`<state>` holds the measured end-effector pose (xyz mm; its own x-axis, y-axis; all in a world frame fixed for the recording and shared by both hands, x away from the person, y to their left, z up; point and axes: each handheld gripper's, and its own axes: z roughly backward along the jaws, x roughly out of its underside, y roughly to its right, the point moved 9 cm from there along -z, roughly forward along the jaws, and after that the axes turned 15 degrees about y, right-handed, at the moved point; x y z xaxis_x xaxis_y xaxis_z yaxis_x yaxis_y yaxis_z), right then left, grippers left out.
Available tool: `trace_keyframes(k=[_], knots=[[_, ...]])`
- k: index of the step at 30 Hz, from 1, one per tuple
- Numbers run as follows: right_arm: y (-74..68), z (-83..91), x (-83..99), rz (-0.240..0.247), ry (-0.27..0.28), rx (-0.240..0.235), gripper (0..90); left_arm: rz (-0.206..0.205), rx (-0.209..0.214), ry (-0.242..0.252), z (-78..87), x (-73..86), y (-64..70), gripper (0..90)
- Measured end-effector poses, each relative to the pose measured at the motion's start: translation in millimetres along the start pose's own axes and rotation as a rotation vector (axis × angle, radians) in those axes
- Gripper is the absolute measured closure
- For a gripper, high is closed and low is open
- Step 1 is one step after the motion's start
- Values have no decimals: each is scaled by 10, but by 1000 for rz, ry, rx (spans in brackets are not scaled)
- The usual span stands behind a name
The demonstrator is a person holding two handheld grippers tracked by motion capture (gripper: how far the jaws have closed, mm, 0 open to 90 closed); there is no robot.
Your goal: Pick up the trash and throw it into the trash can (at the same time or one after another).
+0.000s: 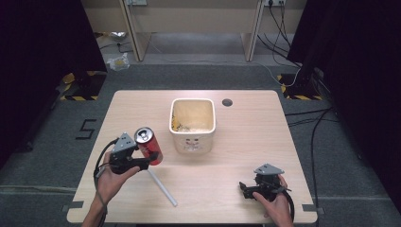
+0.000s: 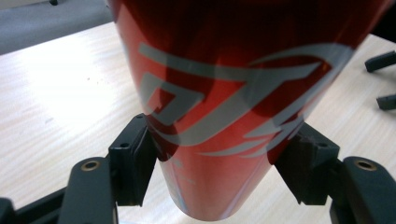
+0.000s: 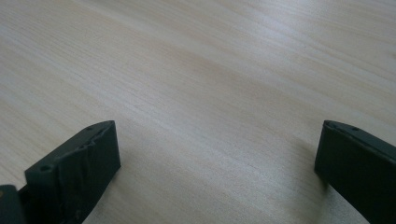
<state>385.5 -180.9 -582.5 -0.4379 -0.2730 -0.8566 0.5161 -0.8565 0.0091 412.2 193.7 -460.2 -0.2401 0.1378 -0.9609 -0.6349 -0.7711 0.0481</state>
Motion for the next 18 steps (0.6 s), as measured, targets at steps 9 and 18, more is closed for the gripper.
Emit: trace_keyframes(k=[9,18], knots=[[0,0,0,0,0,0,2,-2,23,5,-127,-233,-25,339],[0,-2,0,-1,1,1,2,-13,26,13,-174,-456,-74,339]])
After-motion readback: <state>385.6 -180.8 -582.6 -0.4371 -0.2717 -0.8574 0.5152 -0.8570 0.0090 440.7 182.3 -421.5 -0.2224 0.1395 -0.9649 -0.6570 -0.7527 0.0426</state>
